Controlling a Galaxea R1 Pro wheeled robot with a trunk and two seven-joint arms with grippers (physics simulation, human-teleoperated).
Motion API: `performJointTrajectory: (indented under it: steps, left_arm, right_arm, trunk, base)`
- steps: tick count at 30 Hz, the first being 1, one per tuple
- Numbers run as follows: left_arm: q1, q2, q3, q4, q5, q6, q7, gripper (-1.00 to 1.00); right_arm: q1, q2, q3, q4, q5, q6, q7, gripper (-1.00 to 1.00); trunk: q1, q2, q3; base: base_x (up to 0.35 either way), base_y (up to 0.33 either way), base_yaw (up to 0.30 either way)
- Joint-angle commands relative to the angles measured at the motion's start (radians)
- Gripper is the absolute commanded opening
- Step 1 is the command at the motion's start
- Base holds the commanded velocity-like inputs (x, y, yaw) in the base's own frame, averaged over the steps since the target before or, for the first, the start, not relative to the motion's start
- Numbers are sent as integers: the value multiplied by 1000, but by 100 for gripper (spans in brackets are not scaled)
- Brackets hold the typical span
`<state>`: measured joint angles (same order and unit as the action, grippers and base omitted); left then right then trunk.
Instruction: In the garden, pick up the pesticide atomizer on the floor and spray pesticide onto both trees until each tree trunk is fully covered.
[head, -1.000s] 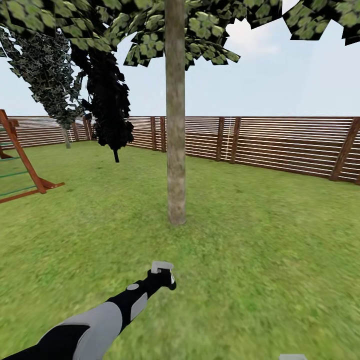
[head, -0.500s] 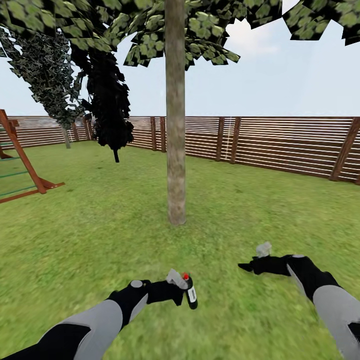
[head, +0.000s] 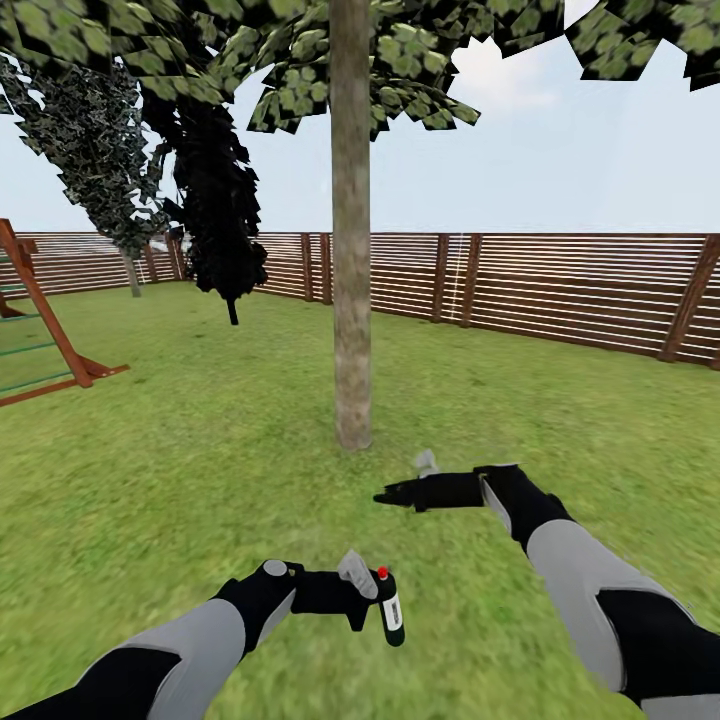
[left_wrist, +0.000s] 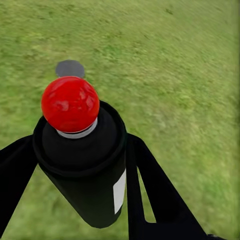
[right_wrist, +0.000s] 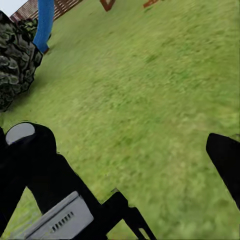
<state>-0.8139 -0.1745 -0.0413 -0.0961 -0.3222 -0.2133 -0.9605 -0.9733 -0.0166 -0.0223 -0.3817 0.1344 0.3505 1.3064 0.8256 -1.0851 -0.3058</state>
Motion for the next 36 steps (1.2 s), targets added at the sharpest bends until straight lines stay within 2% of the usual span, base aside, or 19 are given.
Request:
performJointTrajectory:
  steps: [1, 4, 11, 13, 14, 16, 21, 25, 29, 32, 34, 36]
  left_arm:
    - [-1, 0, -2, -1, 0, -5, -1, -100]
    - [-1, 0, -2, -1, 0, -5, -1, -100]
    - [-1, 0, -2, -1, 0, -4, 0, -100]
    - [-1, 0, -2, -1, 0, -4, 0, -100]
    - [-1, 0, -2, -1, 0, -4, 1, -100]
    - [-1, 0, -1, -1, 1, -4, 2, -100]
    - [-1, 0, 0, -1, 3, -4, 3, -100]
    - [-1, 0, 0, -1, 3, -4, 3, -100]
    - [-1, 0, 0, -1, 3, -4, 3, -100]
    - [-1, 0, 0, -1, 3, -4, 3, -100]
    - [-1, 0, 0, -1, 3, -4, 3, -100]
    - [-1, 0, 0, -1, 3, -4, 3, -100]
  right_arm:
    - [0, 7, -2, 0, 5, 9, 6, -100]
    - [2, 17, -3, 8, 7, 9, 8, -100]
    - [2, 25, -1, 127, 19, 6, 8, -100]
    - [4, 25, 0, 165, 48, 5, 7, -100]
    - [5, 26, 3, 199, 104, 4, 6, -100]
    - [8, 27, 4, 209, 120, 4, 4, -100]
    - [43, 34, 4, 215, 131, -3, 1, -100]
    - [49, 35, 5, 251, 133, -56, -2, -100]
    - [50, 33, 5, 254, 133, -61, -3, -100]
    - [49, 22, 4, 233, 133, -60, -5, -100]
    - [48, -9, 2, 164, 131, -50, -43, -100]
    - [46, -22, 1, 144, 130, -47, -73, -100]
  trunk:
    - [0, -1, -1]
    - [0, -1, -1]
    - [0, -1, -1]
    - [0, -1, -1]
    - [0, -1, -1]
    - [0, -1, -1]
    - [0, -1, -1]
    - [0, -1, -1]
    - [0, -1, -1]
    - [0, -1, -1]
    - [0, -1, -1]
    - [0, -1, -1]
  base:
    - [0, 0, 0]
    - [0, 0, 0]
    - [0, 0, 0]
    - [0, 0, 0]
    - [0, 0, 0]
    - [0, 0, 0]
    - [0, 0, 0]
    - [0, 0, 0]
    - [0, 0, 0]
    - [0, 0, 0]
    - [0, 0, 0]
    - [0, 0, 0]
